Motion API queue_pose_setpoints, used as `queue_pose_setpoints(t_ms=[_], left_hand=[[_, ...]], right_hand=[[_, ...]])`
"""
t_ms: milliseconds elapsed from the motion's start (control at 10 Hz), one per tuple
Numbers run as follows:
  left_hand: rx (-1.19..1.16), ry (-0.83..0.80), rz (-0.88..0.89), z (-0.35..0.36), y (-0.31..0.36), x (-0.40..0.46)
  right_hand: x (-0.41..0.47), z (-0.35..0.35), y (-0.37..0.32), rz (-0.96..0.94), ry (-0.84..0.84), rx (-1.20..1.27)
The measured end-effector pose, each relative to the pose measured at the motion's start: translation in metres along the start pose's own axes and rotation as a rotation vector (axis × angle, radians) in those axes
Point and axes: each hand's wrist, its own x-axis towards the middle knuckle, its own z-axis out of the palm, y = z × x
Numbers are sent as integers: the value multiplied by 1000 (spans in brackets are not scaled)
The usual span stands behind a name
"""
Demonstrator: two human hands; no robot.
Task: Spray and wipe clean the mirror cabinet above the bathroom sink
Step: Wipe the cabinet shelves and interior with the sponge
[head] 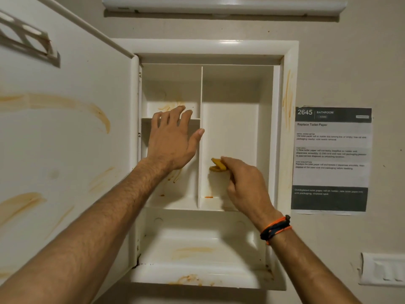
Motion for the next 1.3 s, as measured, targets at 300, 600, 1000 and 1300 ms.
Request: queue_pose_setpoints(t_ms=[300,600,1000,1300], left_hand=[[-5,18,5,1,0,0],[-15,22,10,2,-1,0],[-7,42,9,3,0,-9],[1,55,16,4,-1,-10]], right_hand=[[-2,28,8,-74,-582,-217],[5,25,5,41,-794,-143],[14,25,-7,170,-832,-70],[15,9,2,152,-912,-34]])
